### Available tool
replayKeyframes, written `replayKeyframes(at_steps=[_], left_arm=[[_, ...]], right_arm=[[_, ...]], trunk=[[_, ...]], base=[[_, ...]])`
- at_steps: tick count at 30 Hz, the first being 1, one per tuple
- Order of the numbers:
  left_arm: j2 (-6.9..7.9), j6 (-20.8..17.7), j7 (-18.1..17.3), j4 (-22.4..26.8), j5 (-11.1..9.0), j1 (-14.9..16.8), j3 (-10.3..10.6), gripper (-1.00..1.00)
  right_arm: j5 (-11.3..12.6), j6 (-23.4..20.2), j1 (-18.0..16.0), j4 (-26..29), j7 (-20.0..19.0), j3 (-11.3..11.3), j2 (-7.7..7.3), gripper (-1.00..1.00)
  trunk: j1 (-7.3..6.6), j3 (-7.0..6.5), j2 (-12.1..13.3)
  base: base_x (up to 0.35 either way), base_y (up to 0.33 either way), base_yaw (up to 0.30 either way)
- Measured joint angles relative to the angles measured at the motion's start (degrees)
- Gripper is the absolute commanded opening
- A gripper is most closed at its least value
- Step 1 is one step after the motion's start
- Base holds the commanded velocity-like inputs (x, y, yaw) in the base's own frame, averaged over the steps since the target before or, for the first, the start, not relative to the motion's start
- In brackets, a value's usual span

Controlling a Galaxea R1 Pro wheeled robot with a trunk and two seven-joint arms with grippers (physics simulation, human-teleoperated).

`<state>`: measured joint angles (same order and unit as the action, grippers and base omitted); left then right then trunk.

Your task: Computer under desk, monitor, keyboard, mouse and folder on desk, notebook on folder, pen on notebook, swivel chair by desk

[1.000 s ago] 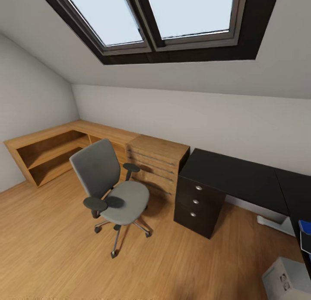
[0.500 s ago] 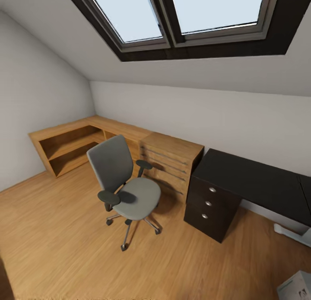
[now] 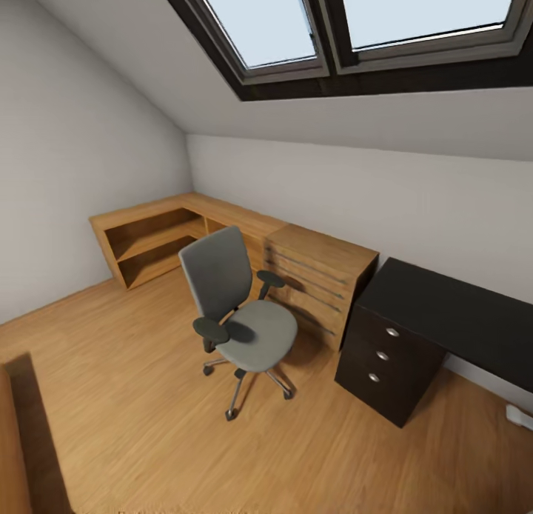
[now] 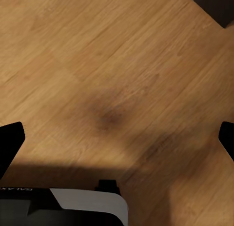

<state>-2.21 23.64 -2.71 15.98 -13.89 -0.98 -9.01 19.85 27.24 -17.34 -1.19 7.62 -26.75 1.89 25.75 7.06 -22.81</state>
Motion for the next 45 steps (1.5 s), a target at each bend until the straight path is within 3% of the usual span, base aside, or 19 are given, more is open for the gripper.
replayKeyframes(at_steps=[16,31,45], left_arm=[[-0.04,0.00,0.00,0.01,-0.01,-0.04,0.06,1.00],[-0.04,0.04,0.00,0.03,-0.01,-0.02,0.08,1.00],[-0.10,0.01,-0.08,0.00,0.07,-0.03,0.15,1.00]], right_arm=[[0.05,4.03,0.80,0.00,-0.01,0.00,0.00,1.00],[0.07,4.64,1.09,0.00,0.05,0.00,-0.08,1.00],[0.05,4.60,1.09,0.00,-0.01,-0.01,-0.09,1.00]], trunk=[[0.00,0.14,0.00],[0.00,0.14,-0.01],[-0.03,0.14,-0.01]], base=[[0.000,0.000,0.272],[0.002,0.000,0.277],[0.250,-0.006,0.278]])
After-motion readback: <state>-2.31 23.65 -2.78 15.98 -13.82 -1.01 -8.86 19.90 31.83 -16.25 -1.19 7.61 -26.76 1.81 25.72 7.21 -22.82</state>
